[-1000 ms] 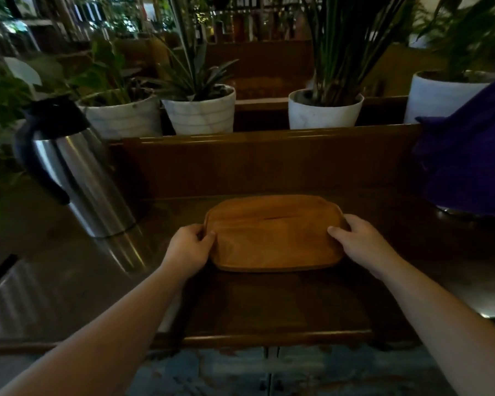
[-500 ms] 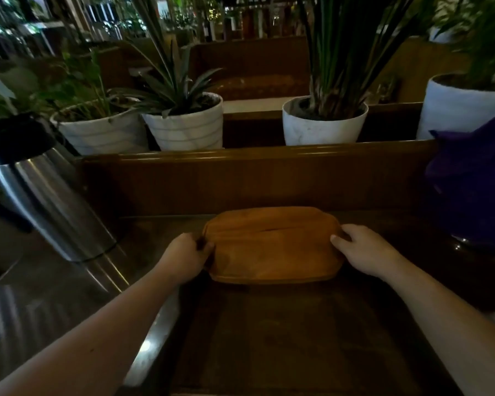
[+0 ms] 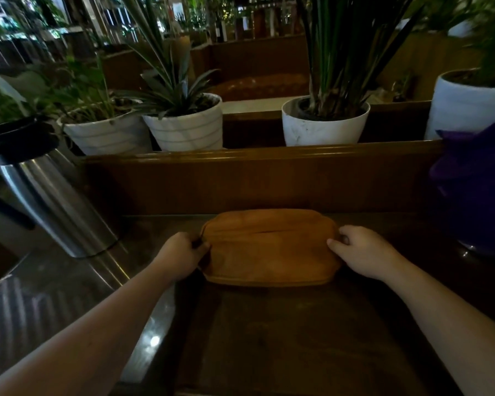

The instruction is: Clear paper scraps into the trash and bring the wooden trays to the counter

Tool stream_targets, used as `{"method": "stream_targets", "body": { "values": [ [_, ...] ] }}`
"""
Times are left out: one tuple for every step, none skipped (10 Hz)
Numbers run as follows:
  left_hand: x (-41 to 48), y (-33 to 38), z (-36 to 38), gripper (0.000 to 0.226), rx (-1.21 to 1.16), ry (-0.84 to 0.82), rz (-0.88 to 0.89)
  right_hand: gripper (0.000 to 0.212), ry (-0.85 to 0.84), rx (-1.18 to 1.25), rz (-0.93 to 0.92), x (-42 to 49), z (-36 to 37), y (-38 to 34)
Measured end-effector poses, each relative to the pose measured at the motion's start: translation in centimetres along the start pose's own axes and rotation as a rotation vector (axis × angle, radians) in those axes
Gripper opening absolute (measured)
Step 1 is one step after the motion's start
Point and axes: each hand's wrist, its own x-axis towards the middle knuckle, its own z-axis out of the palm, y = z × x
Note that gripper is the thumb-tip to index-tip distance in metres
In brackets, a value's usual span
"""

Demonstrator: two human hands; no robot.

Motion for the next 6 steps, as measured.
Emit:
{"method": "stream_targets", "body": {
  "values": [
    [-0.1, 0.2, 0.1, 0.02, 0.038, -0.006, -0.002, 0.025, 0.026, -0.05, -0.02, -0.2, -0.1, 0.2],
    [-0.2, 0.3, 0.3, 0.017, 0.056, 0.011, -0.004, 0.026, 0.01, -0.139, -0.012, -0.4, -0.4, 0.0],
    [-0.4, 0.7, 0.5, 0.017, 0.074, 0.033, -0.009, 0.032, -0.009, -0.194, -0.006, -0.3, -0.6, 0.0],
    [-0.3, 1.0, 0.5, 0.02, 0.151, 0.022, -0.044, 0.04, -0.025, -0.273, -0.01, -0.3, -0.7, 0.1],
    [-1.0, 1.6, 0.8, 0.03, 0.321, 0.095, 0.014, 0.053, 0.01, -0.368, -0.075, -0.4, -1.2, 0.3],
    [-2.0, 3.2, 1.2, 0.05, 0.511, 0.221, 0.242, 0.07, 0.092, -0.413, -0.242, -0.6, -2.4, 0.0]
  ]
}}
